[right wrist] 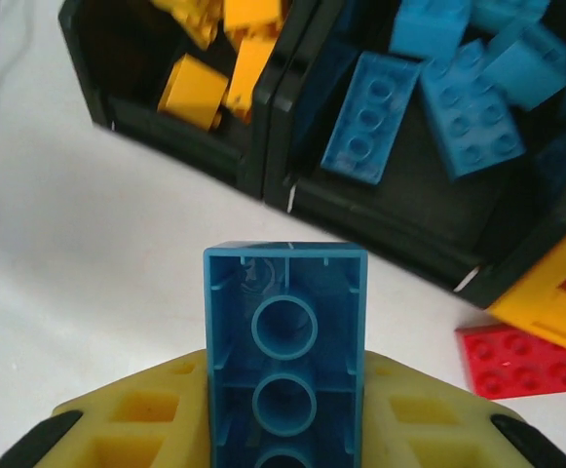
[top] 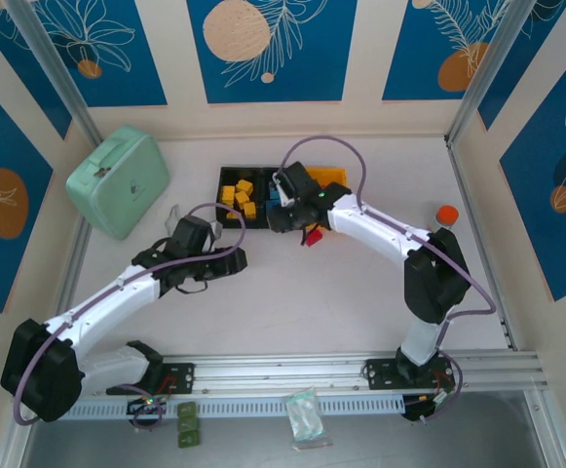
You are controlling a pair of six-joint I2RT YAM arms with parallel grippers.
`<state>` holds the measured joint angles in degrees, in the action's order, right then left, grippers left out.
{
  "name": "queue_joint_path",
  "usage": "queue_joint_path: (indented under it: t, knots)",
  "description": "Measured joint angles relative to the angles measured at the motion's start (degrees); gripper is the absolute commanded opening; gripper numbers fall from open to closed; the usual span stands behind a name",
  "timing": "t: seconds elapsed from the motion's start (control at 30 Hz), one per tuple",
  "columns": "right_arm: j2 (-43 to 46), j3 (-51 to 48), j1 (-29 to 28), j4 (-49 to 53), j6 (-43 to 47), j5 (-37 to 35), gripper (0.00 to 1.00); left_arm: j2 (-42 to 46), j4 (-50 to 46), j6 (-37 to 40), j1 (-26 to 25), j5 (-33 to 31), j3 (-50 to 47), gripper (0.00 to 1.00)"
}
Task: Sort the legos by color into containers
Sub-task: Place the lego in the container.
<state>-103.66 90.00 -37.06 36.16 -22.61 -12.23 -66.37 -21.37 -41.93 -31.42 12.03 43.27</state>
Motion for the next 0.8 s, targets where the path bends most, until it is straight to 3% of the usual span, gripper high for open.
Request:
queue_joint_path:
  t: [0.53,0.8]
  knots:
    - [-28.39,35.58,7.45,12.66,-3.85,2.16,0.31,-0.57,0.11,0.00,0.00,0.35,0.31,0.67]
    - [-37.22,48.17,8.59,18.21,-4.76,2.16,0.33,-0.57,-0.04,0.00,0.00,0.35,0.31,0.67]
